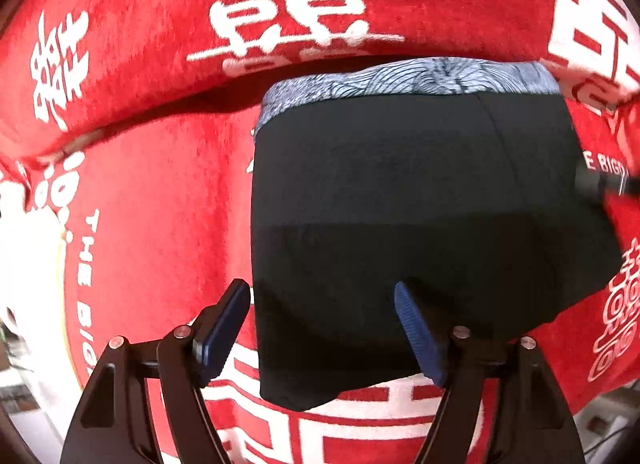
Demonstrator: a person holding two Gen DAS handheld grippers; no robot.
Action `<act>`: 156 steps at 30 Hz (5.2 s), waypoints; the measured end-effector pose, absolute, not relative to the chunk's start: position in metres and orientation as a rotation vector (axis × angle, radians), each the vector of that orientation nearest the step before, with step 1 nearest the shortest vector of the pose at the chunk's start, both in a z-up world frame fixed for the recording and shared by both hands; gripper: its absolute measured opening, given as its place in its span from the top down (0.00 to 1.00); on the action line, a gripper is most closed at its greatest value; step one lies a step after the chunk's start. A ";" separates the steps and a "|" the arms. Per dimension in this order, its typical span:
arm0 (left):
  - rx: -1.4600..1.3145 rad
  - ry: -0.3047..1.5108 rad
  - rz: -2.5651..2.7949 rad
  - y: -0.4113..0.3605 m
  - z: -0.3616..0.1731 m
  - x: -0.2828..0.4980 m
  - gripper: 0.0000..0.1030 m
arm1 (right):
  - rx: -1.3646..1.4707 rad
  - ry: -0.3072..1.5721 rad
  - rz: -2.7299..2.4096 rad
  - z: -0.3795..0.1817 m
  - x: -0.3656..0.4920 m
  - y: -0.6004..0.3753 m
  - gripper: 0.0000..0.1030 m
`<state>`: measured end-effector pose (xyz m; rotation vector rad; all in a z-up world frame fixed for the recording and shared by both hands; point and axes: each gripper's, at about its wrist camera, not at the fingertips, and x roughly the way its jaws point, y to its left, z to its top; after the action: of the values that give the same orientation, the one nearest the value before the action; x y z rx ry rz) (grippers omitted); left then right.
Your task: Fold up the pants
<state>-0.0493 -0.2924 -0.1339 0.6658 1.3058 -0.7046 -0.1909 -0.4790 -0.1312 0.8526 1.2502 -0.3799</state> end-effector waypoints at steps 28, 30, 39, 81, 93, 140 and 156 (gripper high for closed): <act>0.682 1.360 -0.654 -0.288 -0.127 -0.019 0.13 | 0.849 1.263 -0.435 -0.128 -0.224 -0.466 0.61; 0.683 1.347 -0.652 -0.289 -0.126 -0.014 0.13 | 0.841 1.264 -0.448 -0.128 -0.226 -0.469 0.57; 0.556 1.391 -0.669 -0.289 -0.126 0.025 0.13 | 0.885 1.253 -0.453 -0.132 -0.234 -0.491 0.46; 0.527 1.415 -0.661 -0.306 -0.160 0.065 0.00 | 0.976 1.244 -0.422 -0.149 -0.219 -0.518 0.35; 0.549 1.425 -0.693 -0.302 -0.153 0.057 0.00 | 1.019 1.255 -0.412 -0.156 -0.225 -0.519 0.31; 0.357 1.489 -1.033 -0.270 -0.120 0.002 0.45 | 1.431 0.933 -0.067 -0.158 -0.254 -0.524 0.55; 0.458 1.509 -0.860 -0.188 -0.135 -0.016 0.37 | 1.299 1.139 -0.348 -0.149 -0.285 -0.424 0.46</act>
<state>-0.0165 -0.1885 -0.1346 0.4579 1.5088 -0.8600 -0.2850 -0.4237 -0.1495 1.2994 1.1392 -0.3476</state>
